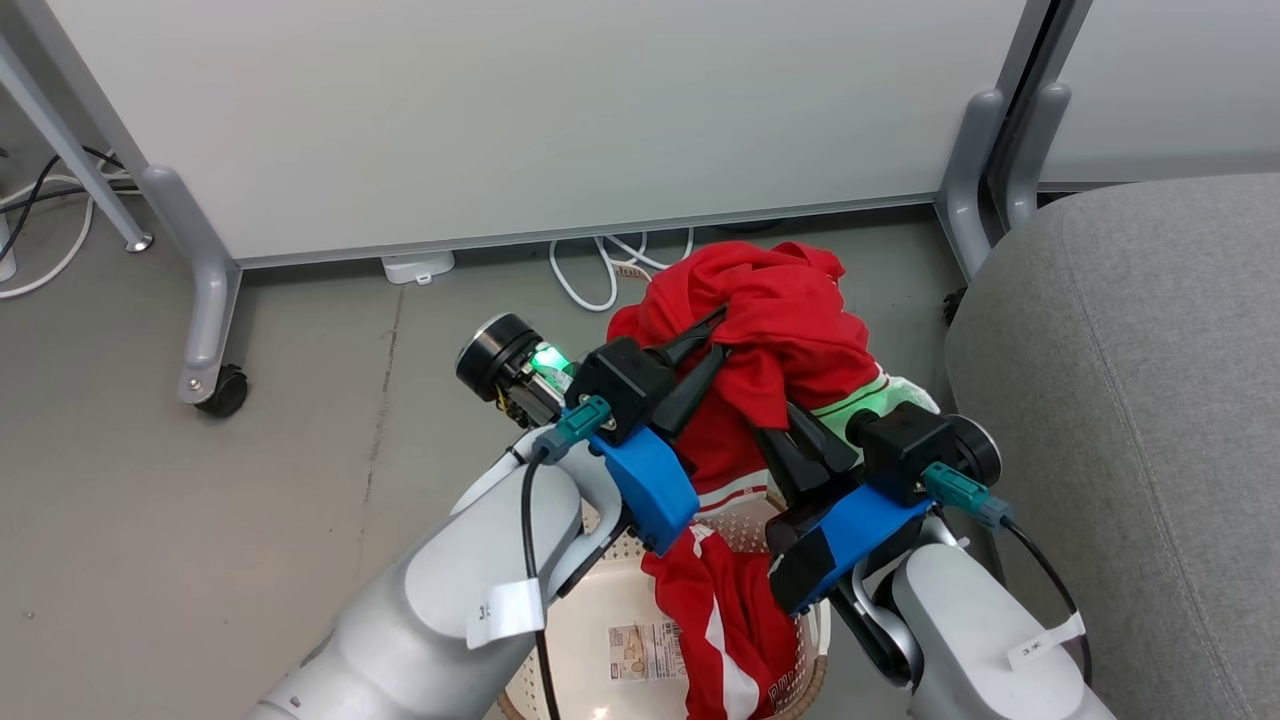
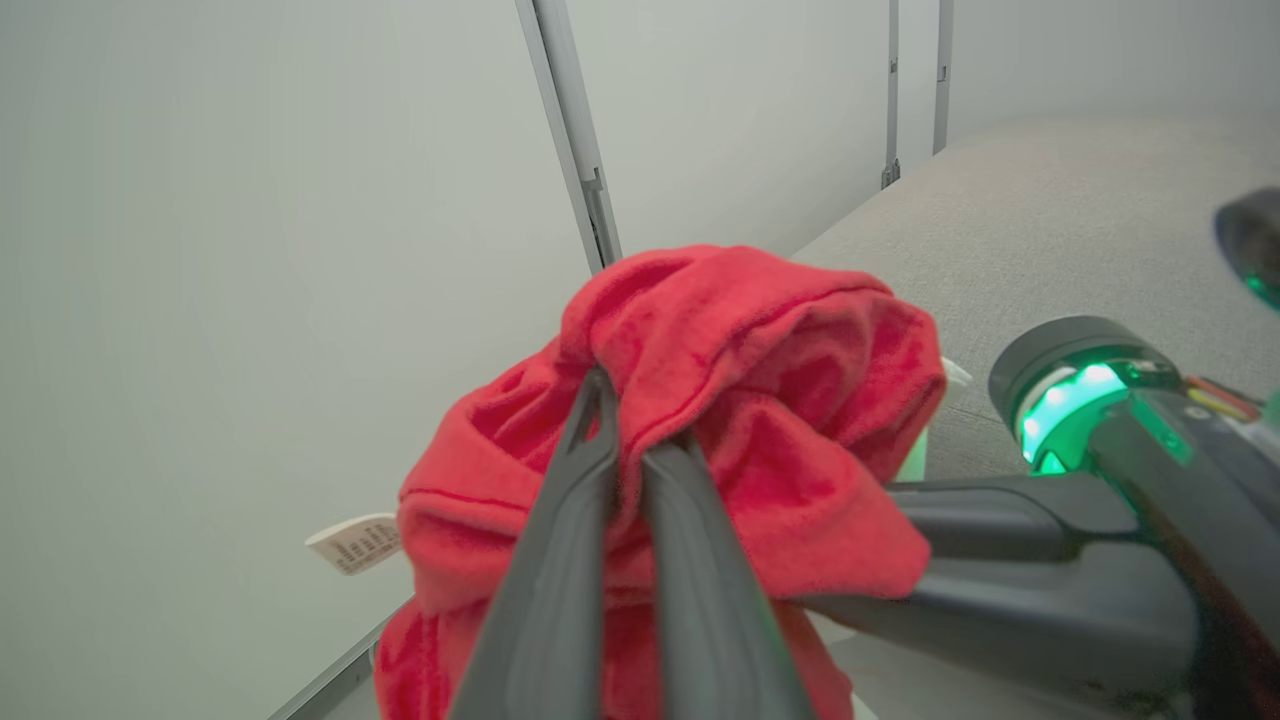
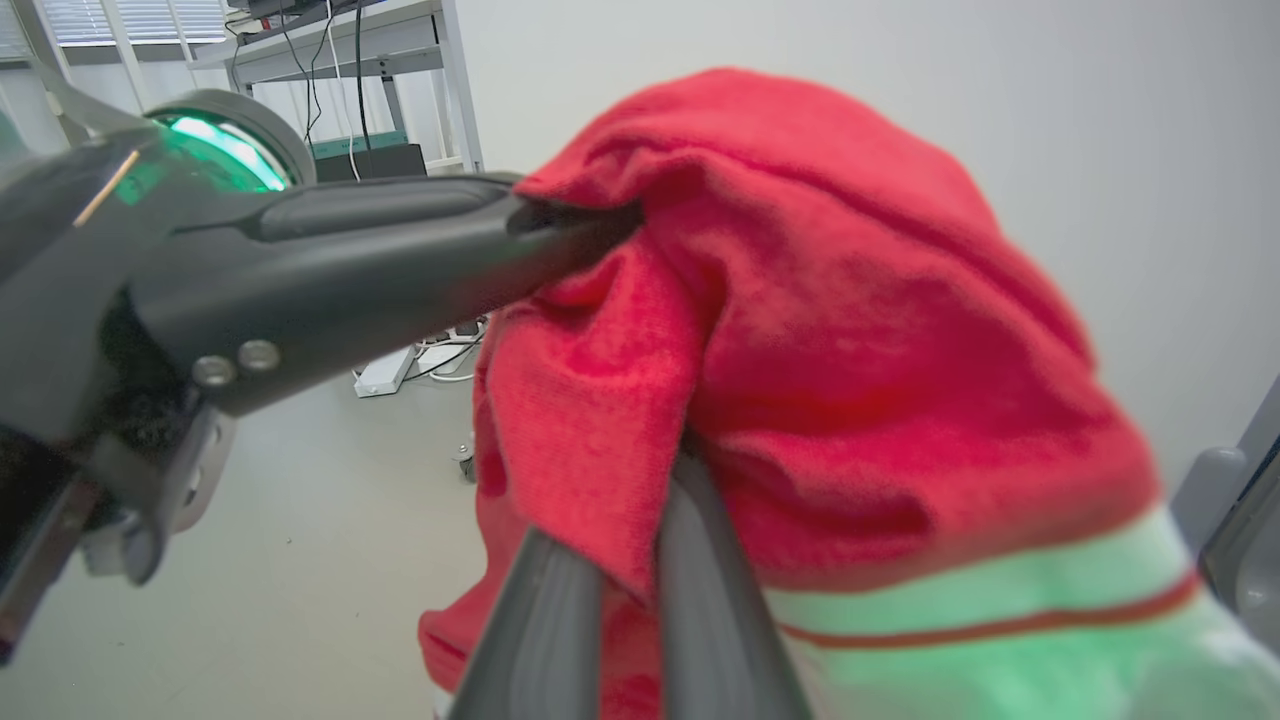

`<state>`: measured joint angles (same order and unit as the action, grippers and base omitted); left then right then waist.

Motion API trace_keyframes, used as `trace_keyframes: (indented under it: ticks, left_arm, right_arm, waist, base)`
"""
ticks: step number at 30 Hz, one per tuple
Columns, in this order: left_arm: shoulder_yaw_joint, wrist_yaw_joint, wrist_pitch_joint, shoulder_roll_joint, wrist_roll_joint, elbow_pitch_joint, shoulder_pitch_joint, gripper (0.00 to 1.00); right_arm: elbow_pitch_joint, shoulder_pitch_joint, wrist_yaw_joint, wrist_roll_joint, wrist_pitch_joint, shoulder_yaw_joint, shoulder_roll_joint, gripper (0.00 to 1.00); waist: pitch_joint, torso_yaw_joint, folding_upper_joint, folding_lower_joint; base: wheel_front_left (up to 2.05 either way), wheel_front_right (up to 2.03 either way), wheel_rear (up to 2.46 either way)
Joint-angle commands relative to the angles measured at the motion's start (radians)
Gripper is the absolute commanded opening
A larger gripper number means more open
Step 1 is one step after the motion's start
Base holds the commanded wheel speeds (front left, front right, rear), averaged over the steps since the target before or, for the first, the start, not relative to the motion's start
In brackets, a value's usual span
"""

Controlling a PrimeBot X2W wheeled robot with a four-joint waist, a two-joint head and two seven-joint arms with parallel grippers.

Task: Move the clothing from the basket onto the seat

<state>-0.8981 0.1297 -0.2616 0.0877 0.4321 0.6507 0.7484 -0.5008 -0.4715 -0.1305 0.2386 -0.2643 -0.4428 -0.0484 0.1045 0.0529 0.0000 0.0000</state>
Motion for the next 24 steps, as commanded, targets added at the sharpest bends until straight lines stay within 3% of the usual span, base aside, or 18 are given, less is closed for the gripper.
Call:
trace_keyframes:
  ticks: [1,2,3,17,24]
  left_arm:
    - [0.008,0.001,-0.005,0.002,0.011,0.003,0.001,0.0]
    - [0.011,0.001,-0.005,0.001,0.012,0.004,0.0,0.9]
    - [0.013,0.001,-0.005,-0.001,0.015,0.005,0.0,1.0]
    - [0.048,0.001,-0.005,-0.001,-0.017,-0.006,-0.012,1.0]
    - [0.057,0.001,-0.005,0.003,-0.03,-0.01,-0.018,1.0]
  right_arm:
    - [-0.003,-0.01,0.0,-0.002,0.0,0.002,-0.004,0.0]
    - [-0.004,-0.011,0.0,-0.002,0.0,0.002,-0.004,0.0]
    - [-0.004,-0.011,0.0,-0.002,0.0,0.001,-0.004,0.0]
    - [-0.011,0.003,0.0,-0.004,0.0,0.014,-0.004,0.0]
    - [-0.003,0.009,0.0,-0.018,0.0,0.069,-0.004,0.0]
  waist:
    - [0.0,0.0,0.0,0.0]
    - [0.001,0.001,0.0,0.0]
    - [0.001,0.001,0.0,0.0]
    - [0.0,-0.005,0.0,0.0]
    - [0.009,-0.023,0.0,0.0]
  base:
    - [0.0,0.0,0.0]
    - [0.0,0.0,0.0]
    - [0.0,0.0,0.0]
    - [0.0,0.0,0.0]
    - [0.0,0.0,0.0]
